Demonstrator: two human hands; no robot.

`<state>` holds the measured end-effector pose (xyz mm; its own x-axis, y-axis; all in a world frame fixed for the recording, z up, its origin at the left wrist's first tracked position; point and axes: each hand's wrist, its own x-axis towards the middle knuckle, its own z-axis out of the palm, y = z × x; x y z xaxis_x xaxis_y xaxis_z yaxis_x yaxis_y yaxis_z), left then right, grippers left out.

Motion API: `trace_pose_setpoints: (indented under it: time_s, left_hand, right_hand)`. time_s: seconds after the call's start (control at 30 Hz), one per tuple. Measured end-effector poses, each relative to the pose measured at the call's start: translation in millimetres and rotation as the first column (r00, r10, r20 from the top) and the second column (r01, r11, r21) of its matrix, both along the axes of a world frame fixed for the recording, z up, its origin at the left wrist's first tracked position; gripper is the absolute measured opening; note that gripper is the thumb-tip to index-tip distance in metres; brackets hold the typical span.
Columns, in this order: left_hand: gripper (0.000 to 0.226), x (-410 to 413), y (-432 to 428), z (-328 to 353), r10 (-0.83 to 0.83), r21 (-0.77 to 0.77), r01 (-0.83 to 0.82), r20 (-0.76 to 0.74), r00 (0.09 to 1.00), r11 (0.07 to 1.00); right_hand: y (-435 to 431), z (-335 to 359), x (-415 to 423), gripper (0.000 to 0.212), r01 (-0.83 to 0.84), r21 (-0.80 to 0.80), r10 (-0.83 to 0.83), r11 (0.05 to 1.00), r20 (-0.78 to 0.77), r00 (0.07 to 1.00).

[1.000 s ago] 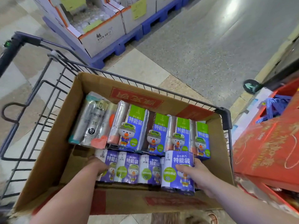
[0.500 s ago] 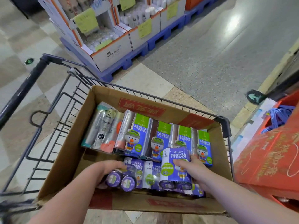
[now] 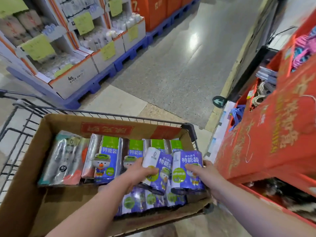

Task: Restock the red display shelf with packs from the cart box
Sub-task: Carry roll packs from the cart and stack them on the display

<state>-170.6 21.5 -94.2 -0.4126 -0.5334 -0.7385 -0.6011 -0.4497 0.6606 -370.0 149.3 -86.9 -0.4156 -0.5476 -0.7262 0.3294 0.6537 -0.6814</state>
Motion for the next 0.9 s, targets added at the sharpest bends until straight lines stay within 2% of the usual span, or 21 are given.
trace_pose_setpoints:
  time_s: [0.13,0.17,0.23,0.27,0.37,0.43,0.47,0.57,0.63,0.77,0.87,0.9]
  left_hand:
    - [0.032,-46.2,27.1,15.6,-0.061,-0.053,0.057,-0.083,0.995,0.997]
    - [0.032,-55.6,34.4,17.4,-0.084,-0.062,0.078,-0.105,0.991,0.995]
    - [0.047,-76.0,51.6,26.8,-0.12,-0.084,0.108,-0.147,0.982,0.991]
    - [0.051,-87.5,62.2,32.6,-0.133,-0.086,0.121,-0.153,0.979,0.989]
    - [0.037,-124.9,102.1,48.1,-0.21,-0.092,0.195,-0.202,0.957,0.976]
    - [0.04,-151.9,137.2,59.6,-0.283,-0.105,0.265,-0.24,0.929,0.958]
    - [0.042,-164.8,156.7,66.7,-0.314,-0.11,0.295,-0.257,0.914,0.949]
    - [0.036,-197.3,221.8,85.0,-0.405,-0.083,0.399,-0.302,0.863,0.913]
    - [0.047,-216.6,267.8,98.1,-0.462,-0.062,0.468,-0.314,0.83,0.882]
    - [0.053,-255.6,357.8,117.2,-0.542,-0.106,0.544,-0.36,0.759,0.832]
    - [0.043,-283.4,420.7,132.6,-0.6,-0.143,0.596,-0.376,0.706,0.791]
    - [0.047,-291.6,439.7,138.6,-0.621,-0.155,0.615,-0.381,0.685,0.773]
  right_hand:
    - [42.1,12.9,-28.7,0.049,0.143,-0.048,-0.144,0.989,-0.007,0.99]
    - [54.4,16.3,-36.0,0.046,0.173,-0.066,-0.174,0.983,-0.017,0.985]
    - [80.7,28.0,-46.9,0.043,0.232,-0.103,-0.237,0.967,-0.033,0.971]
    - [95.7,33.9,-52.3,0.046,0.268,-0.12,-0.274,0.956,-0.039,0.961]
    - [147.7,49.8,-69.4,0.074,0.357,-0.166,-0.371,0.919,-0.062,0.927]
    - [192.2,58.2,-81.6,0.083,0.417,-0.196,-0.437,0.888,-0.074,0.896]
    - [216.3,63.8,-87.5,0.079,0.447,-0.204,-0.469,0.871,-0.074,0.88]
    - [294.0,80.9,-102.6,0.049,0.527,-0.231,-0.559,0.818,-0.097,0.824]
    - [346.1,93.2,-109.6,0.039,0.575,-0.257,-0.613,0.777,-0.104,0.783]
    - [446.1,116.5,-121.9,0.041,0.647,-0.317,-0.707,0.693,-0.126,0.696]
    - [513.0,134.8,-130.6,0.042,0.679,-0.359,-0.758,0.64,-0.151,0.635]
    - [533.0,141.1,-133.2,0.041,0.69,-0.373,-0.776,0.621,-0.164,0.609]
